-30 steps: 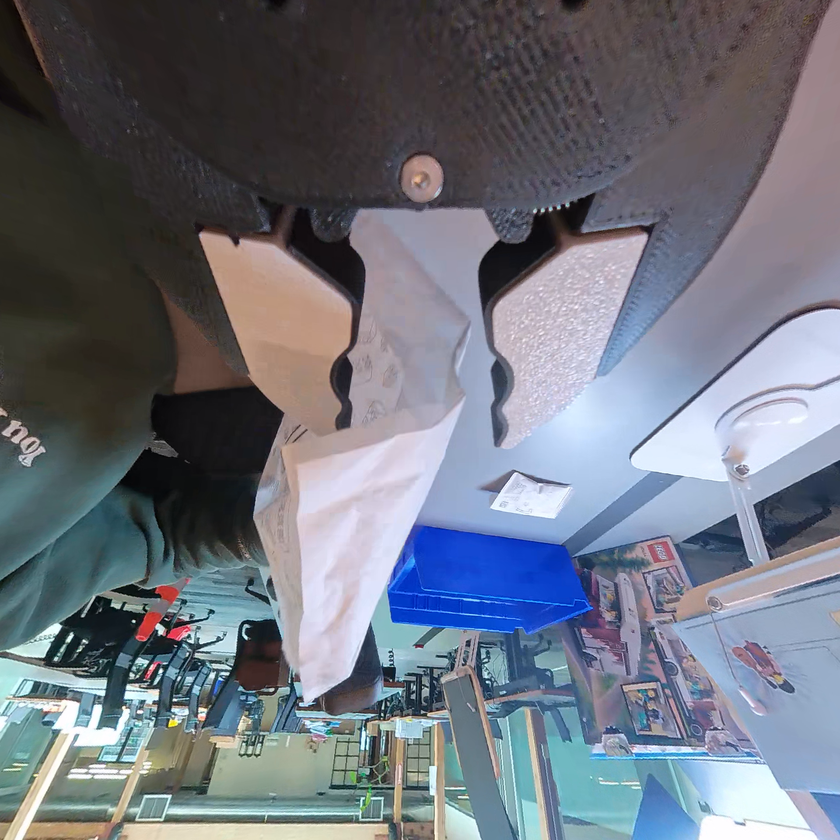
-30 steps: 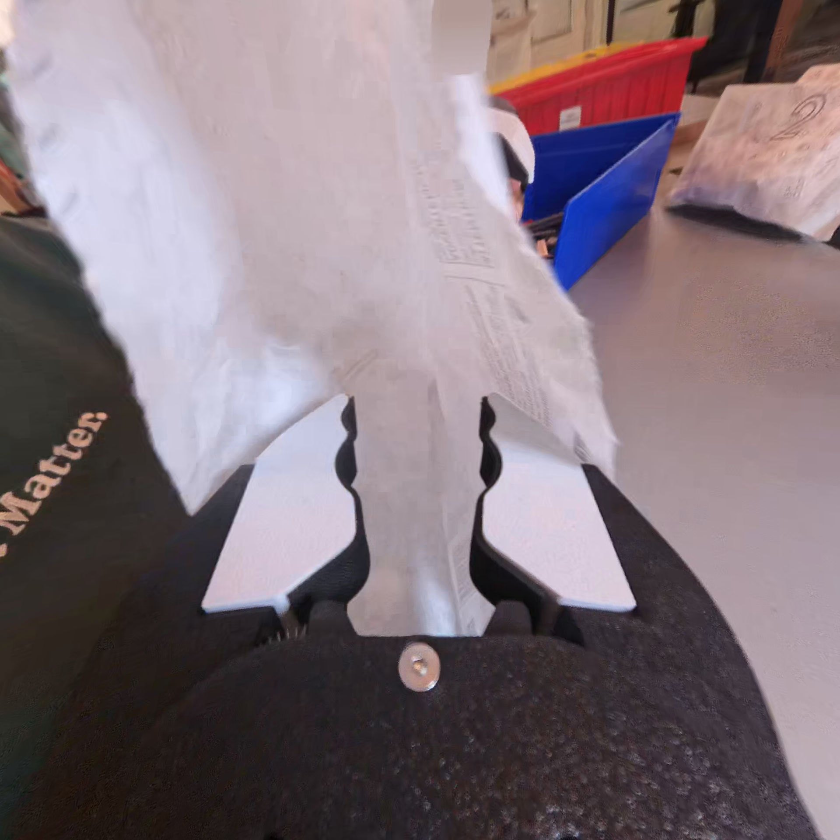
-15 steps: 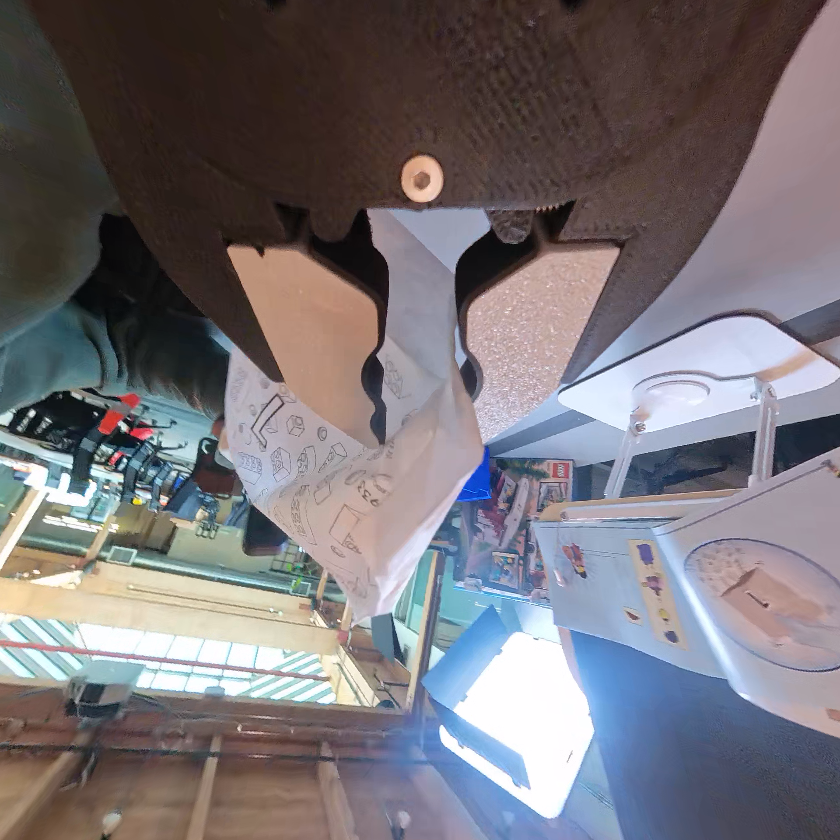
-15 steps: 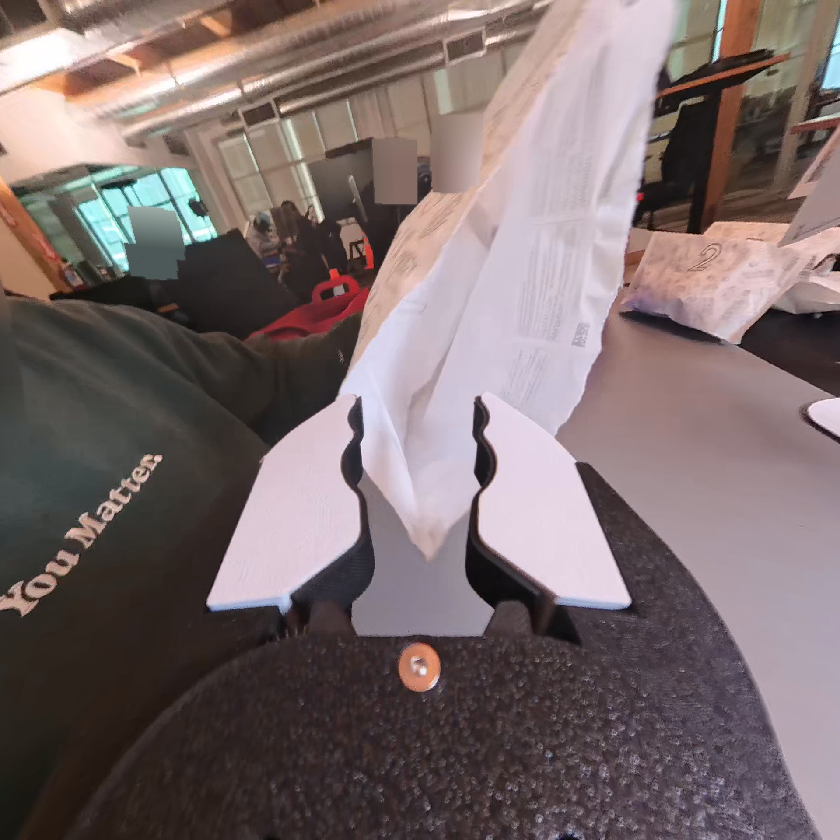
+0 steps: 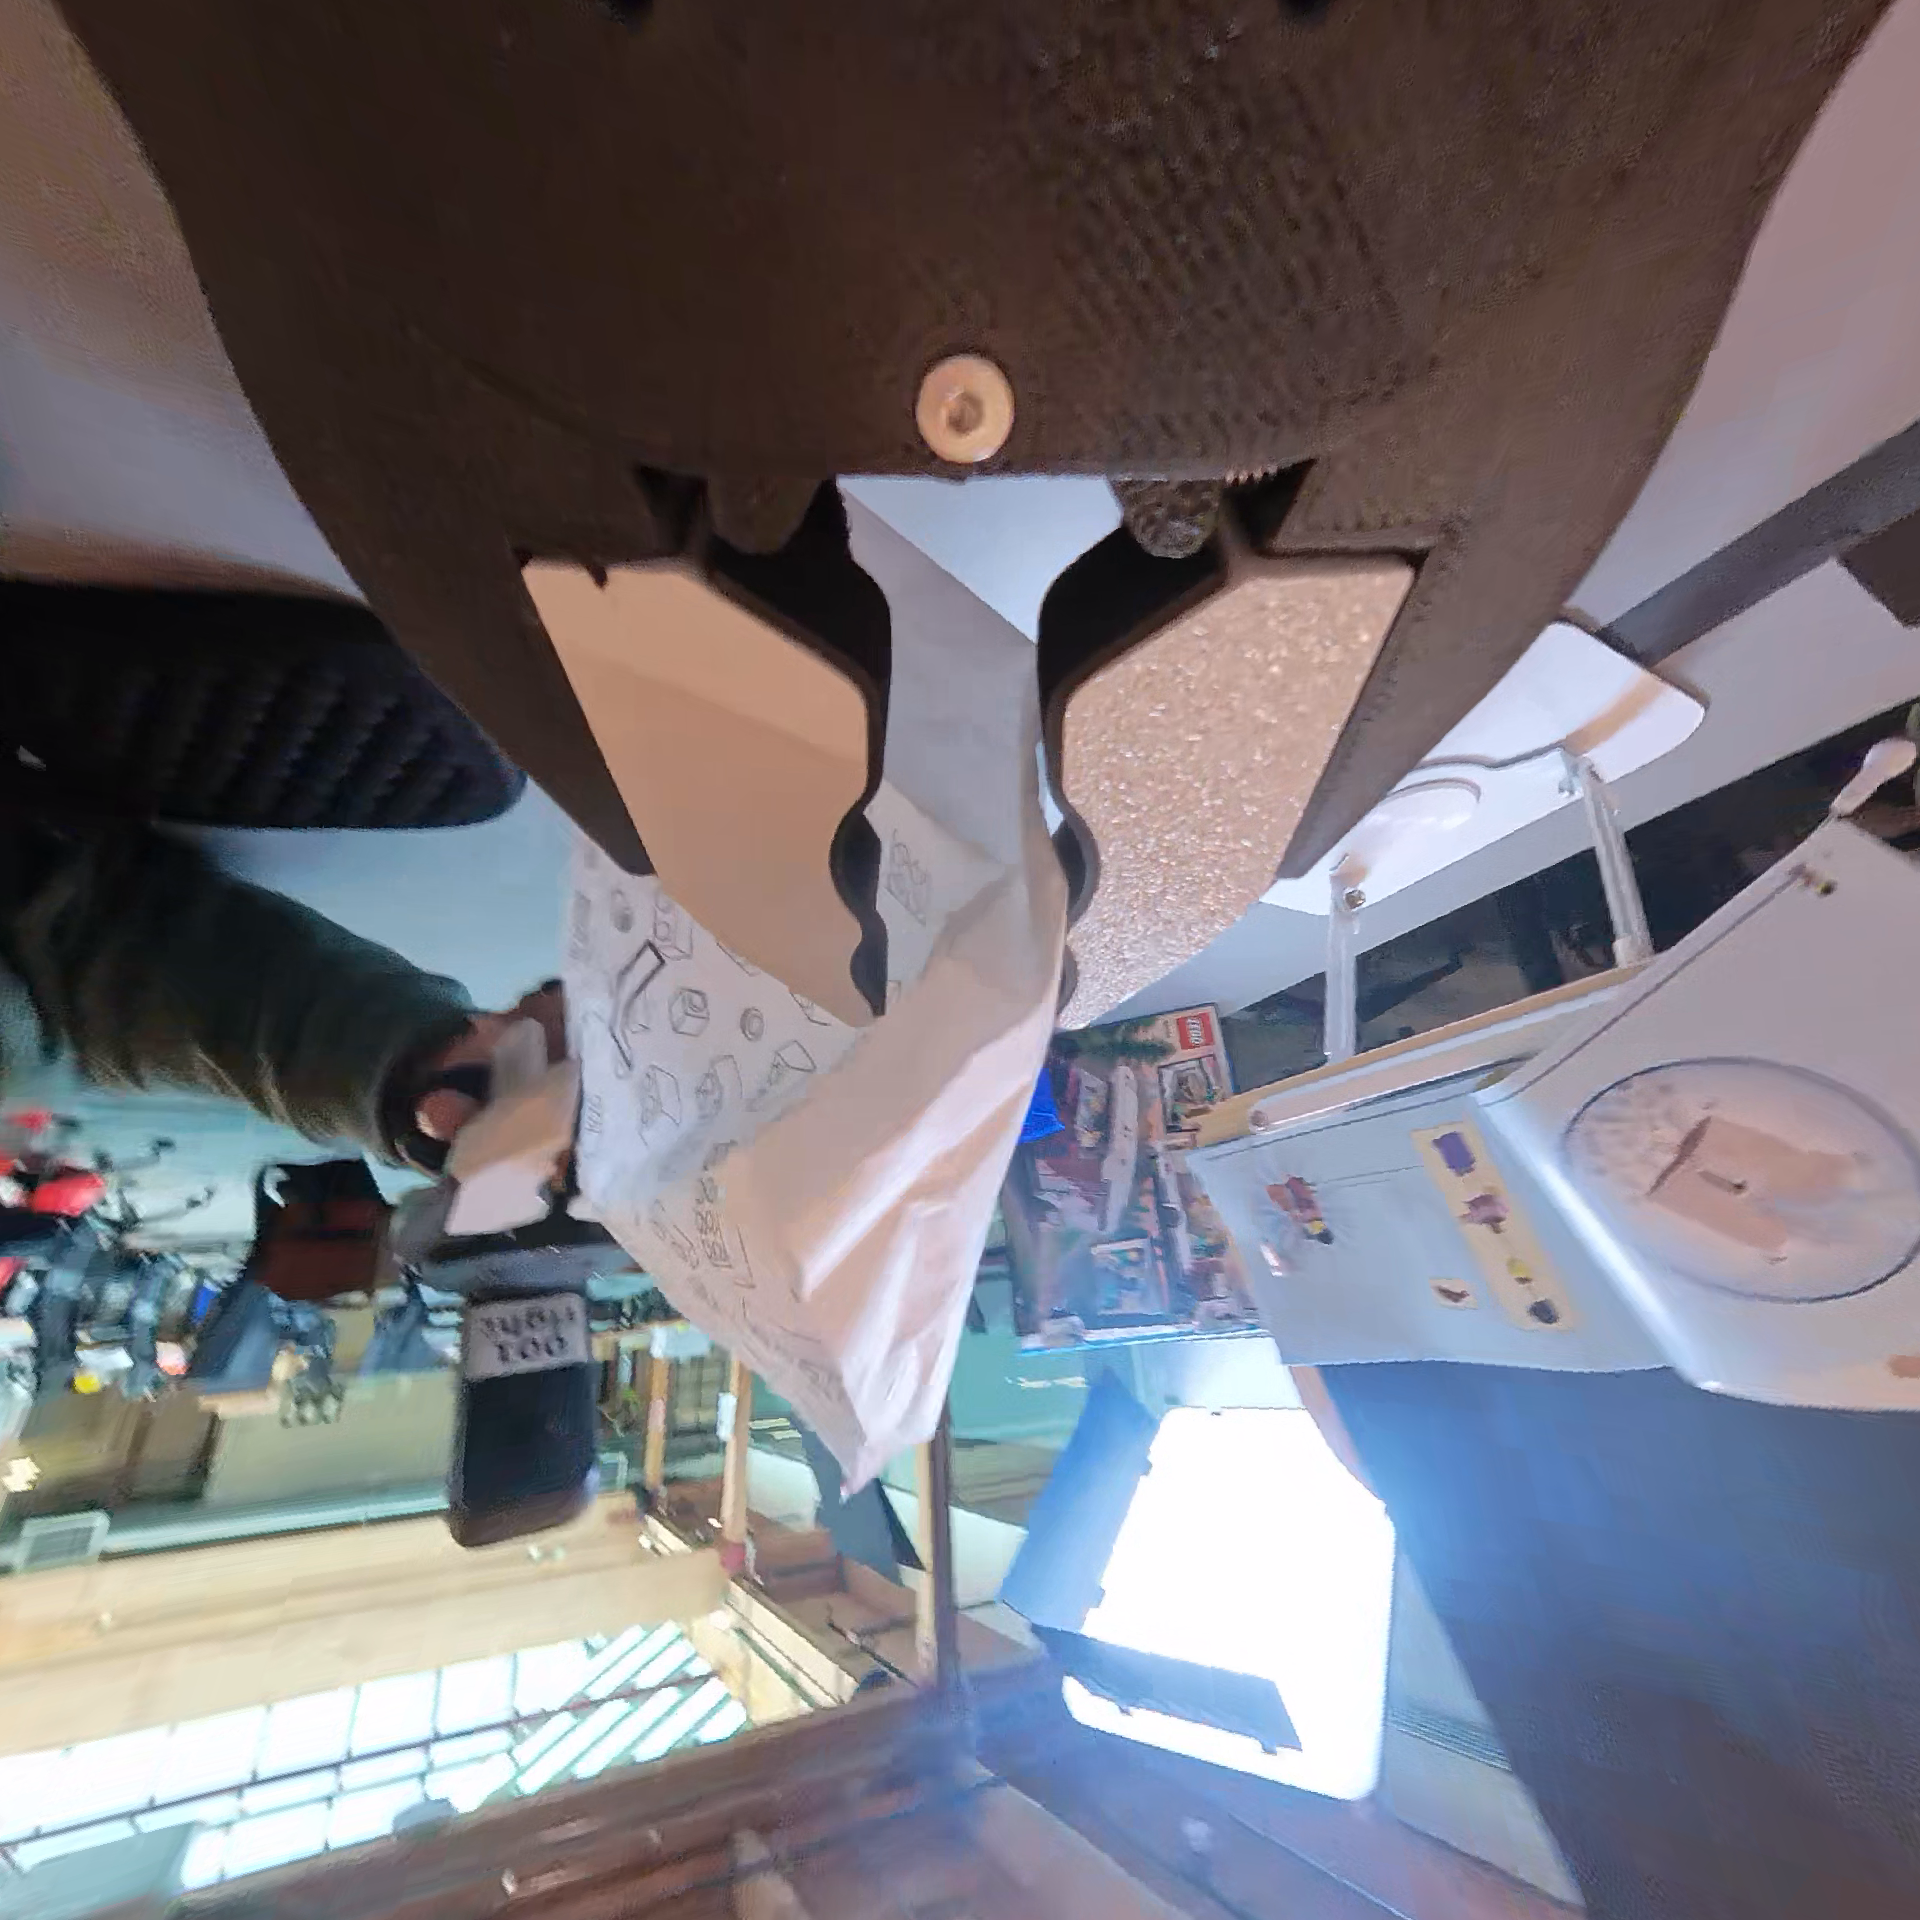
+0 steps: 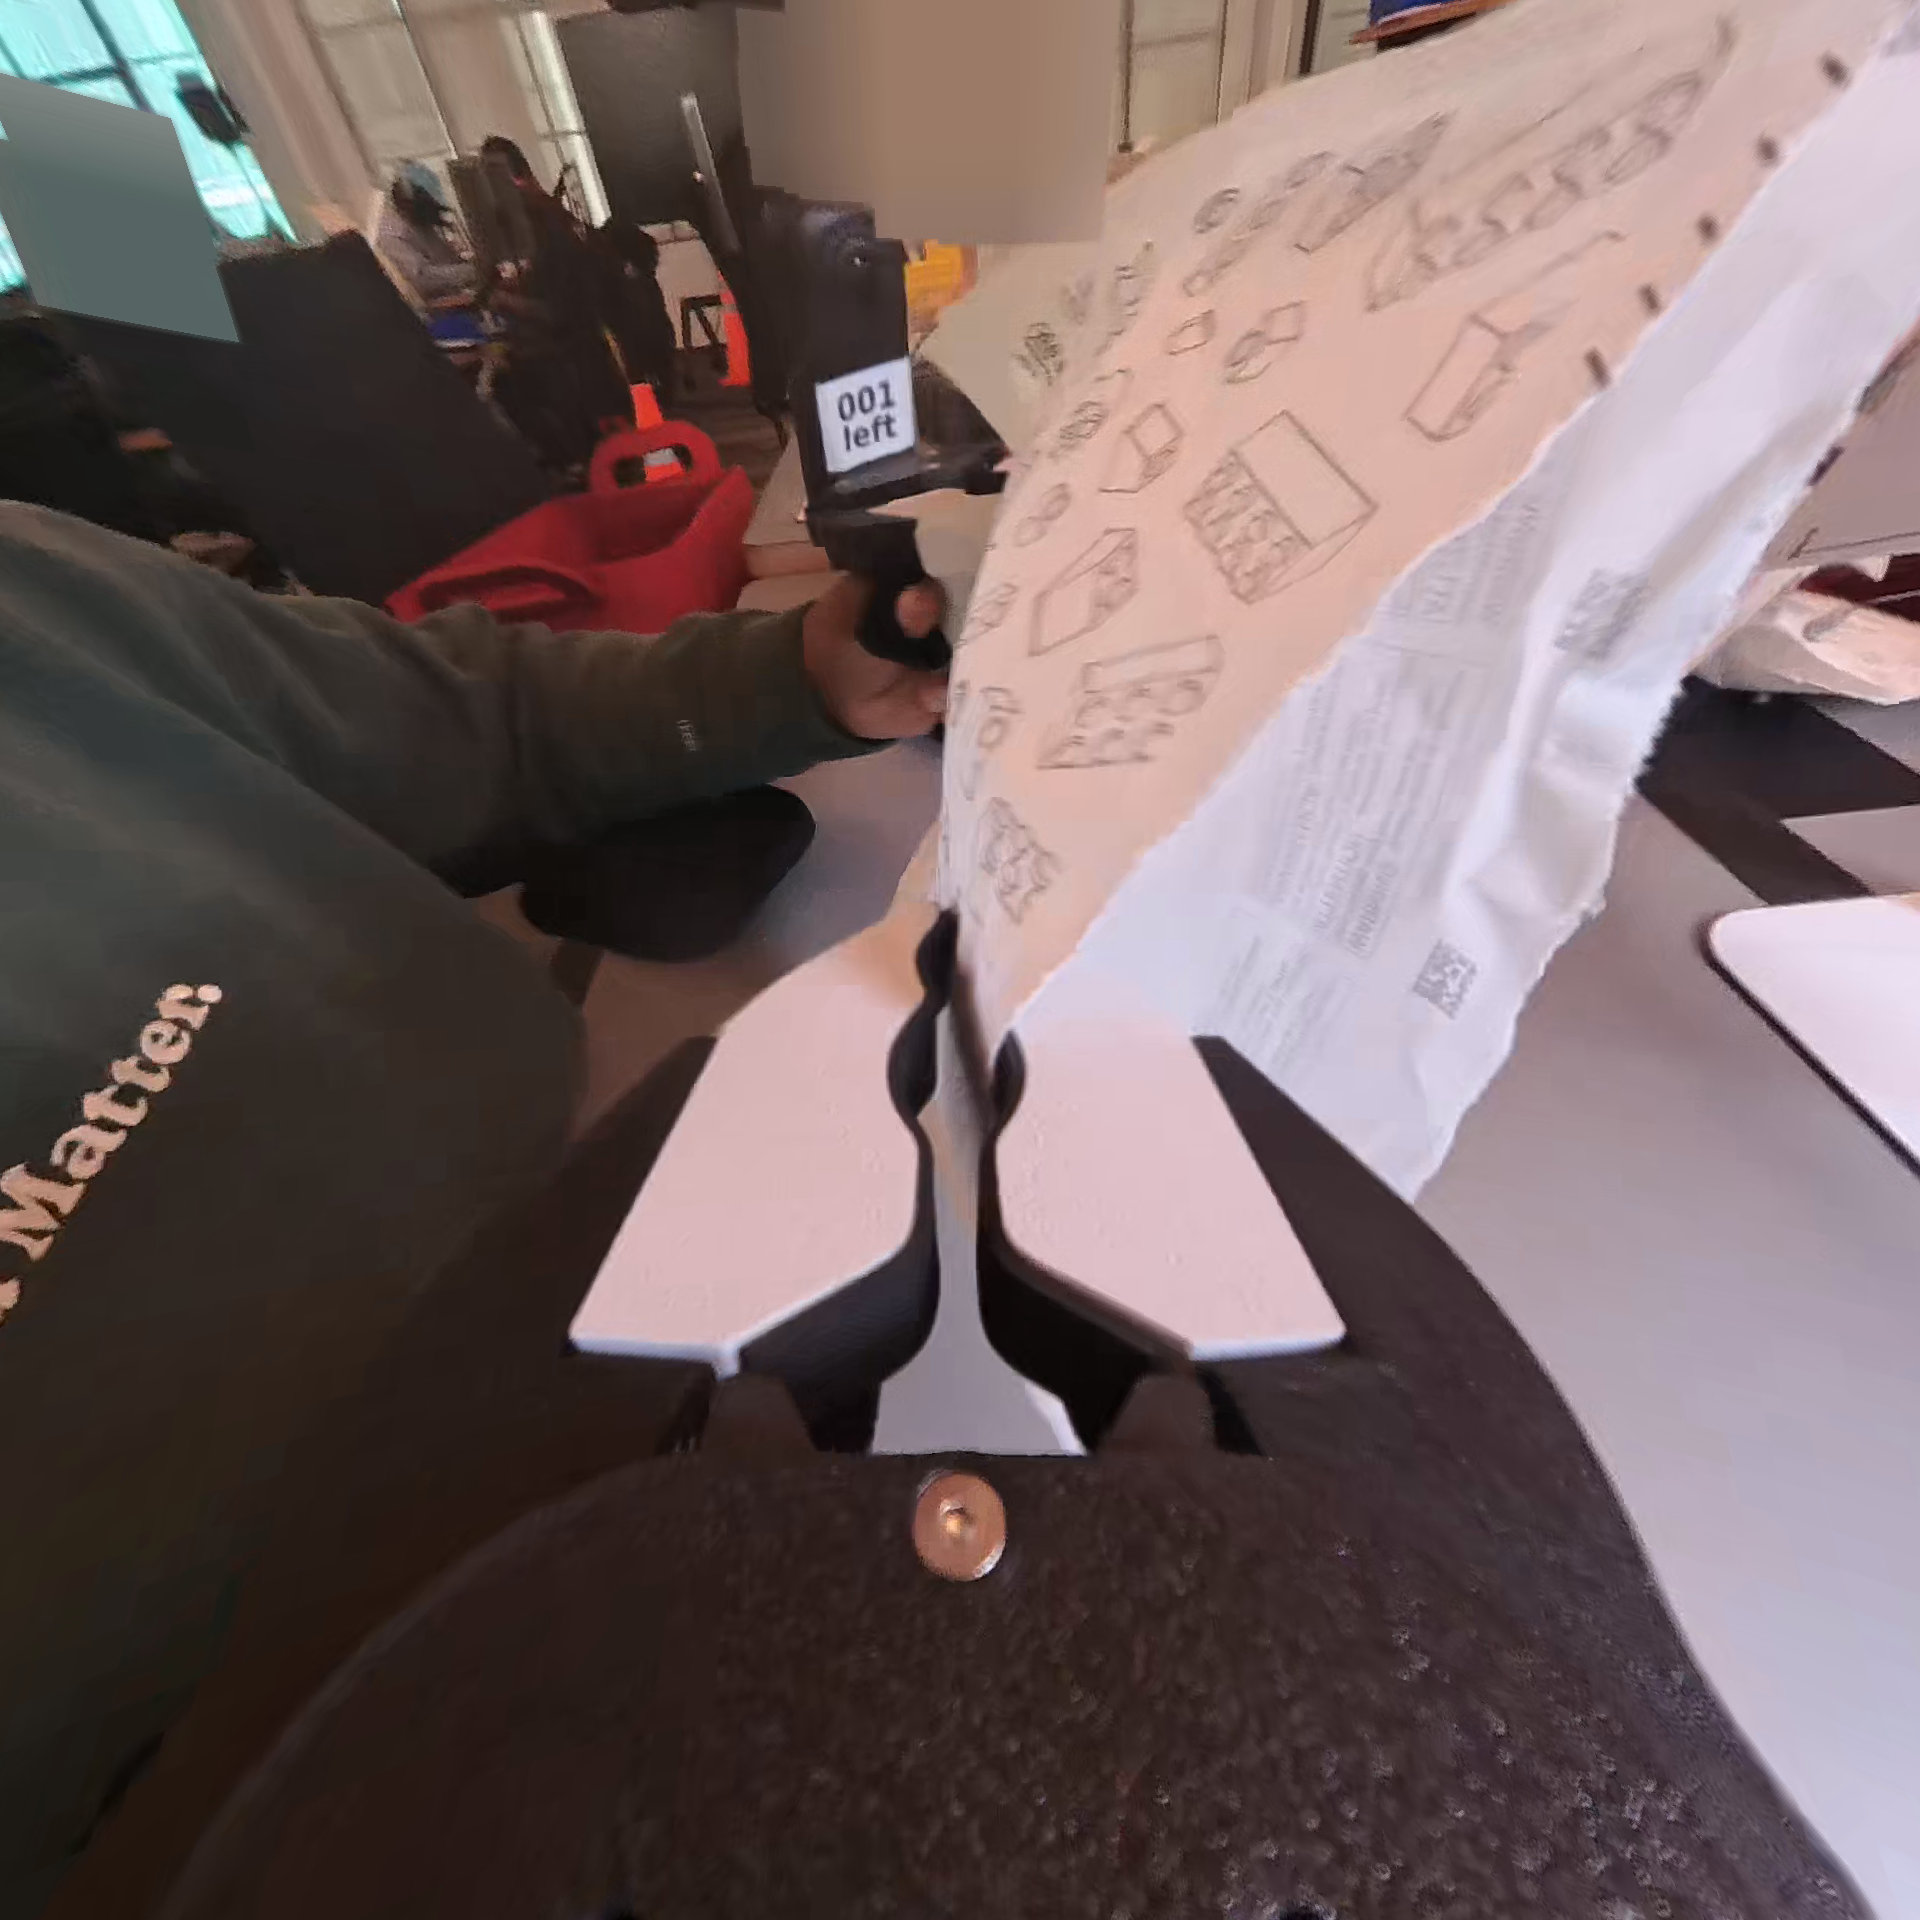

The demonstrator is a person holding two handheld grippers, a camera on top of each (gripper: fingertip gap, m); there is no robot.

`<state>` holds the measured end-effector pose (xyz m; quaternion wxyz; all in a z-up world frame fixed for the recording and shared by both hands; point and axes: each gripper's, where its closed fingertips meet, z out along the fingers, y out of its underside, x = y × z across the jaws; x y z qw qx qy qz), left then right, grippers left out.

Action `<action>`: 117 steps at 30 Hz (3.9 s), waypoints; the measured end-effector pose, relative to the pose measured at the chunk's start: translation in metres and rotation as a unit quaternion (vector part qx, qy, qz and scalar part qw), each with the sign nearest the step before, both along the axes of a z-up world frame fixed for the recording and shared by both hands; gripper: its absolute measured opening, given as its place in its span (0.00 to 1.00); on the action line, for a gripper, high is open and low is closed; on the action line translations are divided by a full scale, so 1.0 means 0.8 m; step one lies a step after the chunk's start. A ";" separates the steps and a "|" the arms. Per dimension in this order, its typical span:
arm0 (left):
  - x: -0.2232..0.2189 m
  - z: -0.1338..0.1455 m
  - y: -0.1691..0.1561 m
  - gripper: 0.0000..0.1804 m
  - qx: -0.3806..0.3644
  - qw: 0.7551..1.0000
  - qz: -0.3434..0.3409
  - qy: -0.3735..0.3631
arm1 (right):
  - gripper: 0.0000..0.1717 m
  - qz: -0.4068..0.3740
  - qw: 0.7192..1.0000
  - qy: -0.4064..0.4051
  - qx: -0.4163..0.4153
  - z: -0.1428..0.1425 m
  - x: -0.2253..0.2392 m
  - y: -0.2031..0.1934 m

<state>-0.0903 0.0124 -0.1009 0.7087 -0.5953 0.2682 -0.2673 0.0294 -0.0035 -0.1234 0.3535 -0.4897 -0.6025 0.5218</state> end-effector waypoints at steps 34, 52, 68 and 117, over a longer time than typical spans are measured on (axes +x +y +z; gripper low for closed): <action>0.058 -0.010 0.144 0.00 -0.068 0.750 0.183 0.632 | 0.00 0.079 0.635 -0.417 0.646 -0.159 0.032 0.052; 0.051 -0.028 0.085 0.01 -0.115 0.843 0.080 0.520 | 0.00 -0.020 0.699 -0.230 0.677 -0.117 -0.012 0.041; -0.016 -0.116 -0.005 0.34 -0.121 0.923 -0.003 0.366 | 0.00 -0.034 0.828 -0.170 0.534 -0.089 0.028 0.035; -0.059 -0.104 -0.009 0.16 -0.223 0.965 -0.011 0.141 | 0.01 -0.105 0.990 -0.084 0.041 -0.135 0.071 0.067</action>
